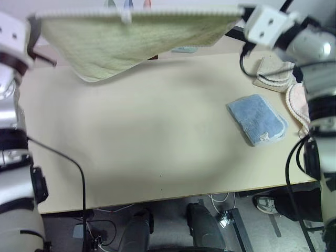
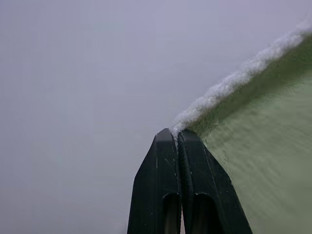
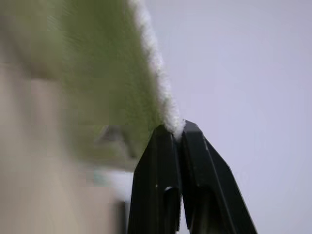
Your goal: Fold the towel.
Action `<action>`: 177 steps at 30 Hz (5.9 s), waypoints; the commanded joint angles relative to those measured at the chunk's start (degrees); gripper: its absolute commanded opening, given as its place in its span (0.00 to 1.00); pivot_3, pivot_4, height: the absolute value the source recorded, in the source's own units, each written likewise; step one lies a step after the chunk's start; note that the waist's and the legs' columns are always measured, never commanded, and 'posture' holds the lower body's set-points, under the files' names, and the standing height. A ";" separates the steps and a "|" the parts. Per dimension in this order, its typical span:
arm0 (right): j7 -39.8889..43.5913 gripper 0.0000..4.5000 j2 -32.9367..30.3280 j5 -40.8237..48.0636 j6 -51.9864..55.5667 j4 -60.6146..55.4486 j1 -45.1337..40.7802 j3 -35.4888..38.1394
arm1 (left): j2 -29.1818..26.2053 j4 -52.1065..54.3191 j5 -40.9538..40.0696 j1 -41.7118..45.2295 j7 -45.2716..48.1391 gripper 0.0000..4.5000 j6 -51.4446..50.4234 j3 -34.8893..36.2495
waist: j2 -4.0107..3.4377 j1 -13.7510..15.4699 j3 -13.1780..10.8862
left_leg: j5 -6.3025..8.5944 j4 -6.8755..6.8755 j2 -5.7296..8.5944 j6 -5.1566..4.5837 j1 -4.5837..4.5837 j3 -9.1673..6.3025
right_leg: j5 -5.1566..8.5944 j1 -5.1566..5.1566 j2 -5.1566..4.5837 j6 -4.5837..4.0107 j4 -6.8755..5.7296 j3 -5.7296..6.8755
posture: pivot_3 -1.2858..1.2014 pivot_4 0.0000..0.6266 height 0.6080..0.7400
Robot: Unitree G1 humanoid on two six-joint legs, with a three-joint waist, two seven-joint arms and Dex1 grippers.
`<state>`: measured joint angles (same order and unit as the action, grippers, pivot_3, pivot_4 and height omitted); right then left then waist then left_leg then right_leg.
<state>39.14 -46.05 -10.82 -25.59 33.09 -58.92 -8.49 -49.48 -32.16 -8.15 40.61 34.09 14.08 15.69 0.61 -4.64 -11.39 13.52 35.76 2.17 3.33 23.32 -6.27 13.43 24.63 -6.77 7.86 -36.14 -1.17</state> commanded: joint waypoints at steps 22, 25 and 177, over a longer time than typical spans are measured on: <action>23.68 0.01 -13.13 20.49 34.23 -39.94 37.72 9.94 | -6.10 40.98 -14.66 -47.01 20.20 0.00 -32.06 11.36 | 0.03 2.59 -0.04 | 0.13 0.55 -0.09 -0.24 -0.29 0.03 | -0.01 -0.50 0.06 -0.46 0.02 0.00 | 0.52 0.24 1.00; 23.10 0.01 -10.02 16.76 30.85 -32.27 31.56 6.10 | -4.82 32.62 -8.59 -37.64 17.31 0.00 -26.91 4.79 | 0.04 2.52 -0.04 | 0.12 0.47 -0.08 -0.23 -0.34 0.02 | -0.12 -0.52 0.06 -0.25 0.03 0.02 | 0.52 0.24 1.00; 5.40 0.62 14.51 23.63 42.68 -37.86 28.42 0.45 | 26.10 65.13 -21.04 -50.99 -8.00 1.00 -45.11 -2.31 | 0.06 3.62 0.14 | 0.18 0.27 -0.06 -0.33 -0.83 -0.13 | -0.10 -1.17 0.06 -0.13 0.52 0.12 | 0.52 0.24 1.00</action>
<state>42.63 -31.48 11.62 18.57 -1.42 -29.71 -8.48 -23.74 29.66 -26.19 -10.28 28.04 -28.97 10.74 0.67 -1.02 -11.25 13.70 36.03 2.08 3.00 22.47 -6.43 13.33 23.45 -6.68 7.72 -35.62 -1.02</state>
